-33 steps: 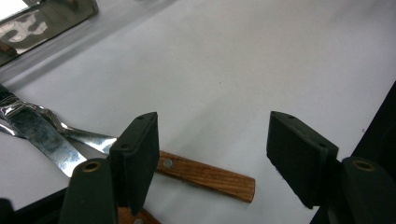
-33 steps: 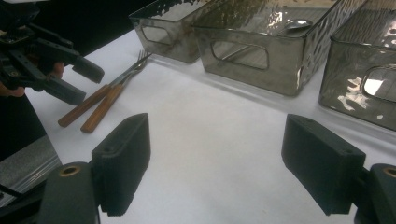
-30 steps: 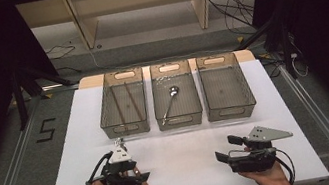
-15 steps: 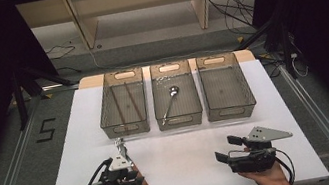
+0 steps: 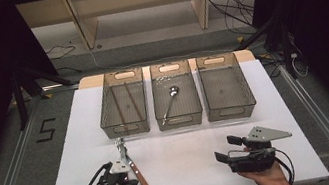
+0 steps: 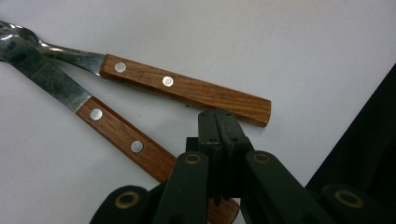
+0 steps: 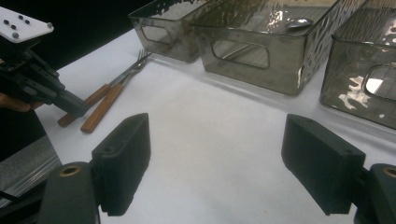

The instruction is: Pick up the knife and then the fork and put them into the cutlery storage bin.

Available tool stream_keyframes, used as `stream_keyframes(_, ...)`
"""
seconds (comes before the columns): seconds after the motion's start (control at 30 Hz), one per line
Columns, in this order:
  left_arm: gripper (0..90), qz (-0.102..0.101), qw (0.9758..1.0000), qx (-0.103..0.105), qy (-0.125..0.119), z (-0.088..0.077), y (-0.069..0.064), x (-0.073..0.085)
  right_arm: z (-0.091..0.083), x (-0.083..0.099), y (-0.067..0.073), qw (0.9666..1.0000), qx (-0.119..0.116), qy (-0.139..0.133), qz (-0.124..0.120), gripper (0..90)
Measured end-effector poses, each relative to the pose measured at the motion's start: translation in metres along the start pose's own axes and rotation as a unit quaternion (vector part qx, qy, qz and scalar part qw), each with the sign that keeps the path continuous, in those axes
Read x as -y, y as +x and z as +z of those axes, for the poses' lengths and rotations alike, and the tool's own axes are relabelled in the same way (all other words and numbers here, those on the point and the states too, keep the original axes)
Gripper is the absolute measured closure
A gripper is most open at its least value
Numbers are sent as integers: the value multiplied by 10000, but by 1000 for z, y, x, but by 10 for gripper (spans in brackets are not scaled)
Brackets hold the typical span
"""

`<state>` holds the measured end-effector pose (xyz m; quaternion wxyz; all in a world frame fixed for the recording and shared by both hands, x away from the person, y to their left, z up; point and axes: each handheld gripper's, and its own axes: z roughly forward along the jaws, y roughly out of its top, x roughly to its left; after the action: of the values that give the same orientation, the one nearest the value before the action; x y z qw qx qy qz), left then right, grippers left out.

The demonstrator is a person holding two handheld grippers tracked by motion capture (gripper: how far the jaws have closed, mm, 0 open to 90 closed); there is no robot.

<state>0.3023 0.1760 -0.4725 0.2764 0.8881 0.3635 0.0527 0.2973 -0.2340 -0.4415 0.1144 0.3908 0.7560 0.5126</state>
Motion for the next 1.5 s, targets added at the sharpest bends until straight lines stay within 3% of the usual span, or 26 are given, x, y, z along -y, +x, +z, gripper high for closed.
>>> stream_keyframes(0.4,885,-13,9996,-110,274,0,4,3,-1,0,0,10000,7,9,1,248)
stream_keyframes(0.93,884,-77,9974,-543,475,-11,25,12,0,-2,3,10000,6,19,-68,249)
stream_keyframes(1.03,884,-111,9955,-802,498,-12,32,12,0,-2,3,10000,8,30,-67,249)
stream_keyframes(1.2,880,-193,9950,-851,480,-14,38,12,0,-1,3,10000,5,60,-72,249)
stream_keyframes(1.3,849,-252,9966,-707,333,-20,36,9,0,-1,3,10000,8,48,-66,249)
stream_keyframes(1.37,806,-315,9963,-753,262,-27,37,5,1,-1,3,10000,8,51,-67,249)
stream_keyframes(1.43,698,-411,9954,-824,267,-32,38,2,1,-1,3,10000,1,50,-72,249)
stream_keyframes(1.5,578,-656,9936,-869,288,-37,41,0,1,-1,3,10000,-4,43,-76,249)
